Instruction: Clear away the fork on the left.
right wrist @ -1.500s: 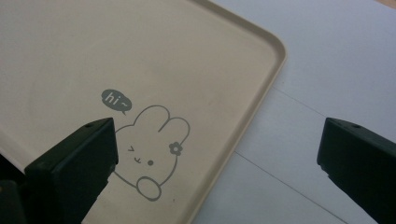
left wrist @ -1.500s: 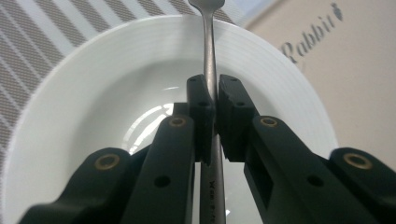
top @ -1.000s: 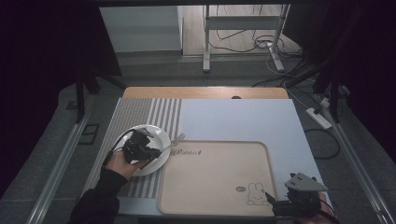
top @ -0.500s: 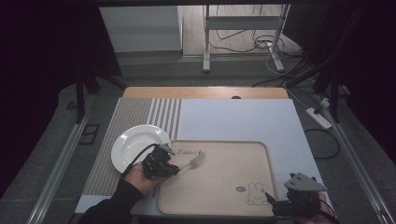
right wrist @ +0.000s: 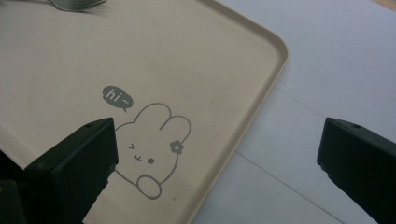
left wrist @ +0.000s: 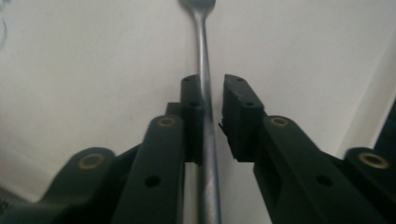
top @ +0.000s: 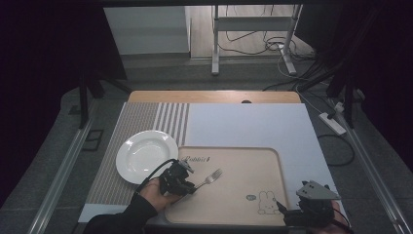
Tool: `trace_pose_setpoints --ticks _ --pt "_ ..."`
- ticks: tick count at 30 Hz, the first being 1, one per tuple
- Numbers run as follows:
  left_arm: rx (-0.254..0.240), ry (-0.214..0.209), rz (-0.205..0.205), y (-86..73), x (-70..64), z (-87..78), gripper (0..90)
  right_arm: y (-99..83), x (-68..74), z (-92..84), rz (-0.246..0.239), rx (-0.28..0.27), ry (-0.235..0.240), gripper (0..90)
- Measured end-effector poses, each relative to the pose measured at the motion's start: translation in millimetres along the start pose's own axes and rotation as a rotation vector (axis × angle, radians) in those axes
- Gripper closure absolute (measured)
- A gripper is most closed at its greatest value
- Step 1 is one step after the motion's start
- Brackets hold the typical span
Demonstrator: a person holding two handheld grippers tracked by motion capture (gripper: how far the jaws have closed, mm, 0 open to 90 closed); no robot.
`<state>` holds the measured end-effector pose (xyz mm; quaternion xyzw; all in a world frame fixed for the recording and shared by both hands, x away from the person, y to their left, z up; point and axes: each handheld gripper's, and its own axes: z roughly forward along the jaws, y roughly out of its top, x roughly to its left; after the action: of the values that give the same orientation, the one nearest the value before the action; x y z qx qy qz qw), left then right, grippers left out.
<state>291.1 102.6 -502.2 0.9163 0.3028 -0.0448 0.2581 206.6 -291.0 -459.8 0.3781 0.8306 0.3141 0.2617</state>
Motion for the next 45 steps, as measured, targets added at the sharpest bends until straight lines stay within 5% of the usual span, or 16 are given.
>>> trace_pose_setpoints --ticks 3,8,16,23,45 --pt "-0.021 0.003 0.008 5.4 -1.4 -1.3 77.3 0.1 0.0 0.0 -0.002 0.004 0.001 0.0" --pt "0.014 0.000 0.077 18.1 -8.0 7.4 88.9 0.2 0.2 0.1 -0.004 0.005 0.001 0.0" --pt "0.043 0.029 0.137 26.9 -10.9 19.6 88.9 0.0 0.3 0.2 -0.006 0.005 0.001 0.0" --pt "0.053 0.054 0.128 23.9 -5.3 20.7 88.9 0.1 1.0 0.1 -0.012 0.005 -0.003 0.0" --pt "0.049 0.102 0.010 7.3 30.5 3.3 88.7 0.0 1.8 0.0 -0.022 0.001 -0.004 0.0"
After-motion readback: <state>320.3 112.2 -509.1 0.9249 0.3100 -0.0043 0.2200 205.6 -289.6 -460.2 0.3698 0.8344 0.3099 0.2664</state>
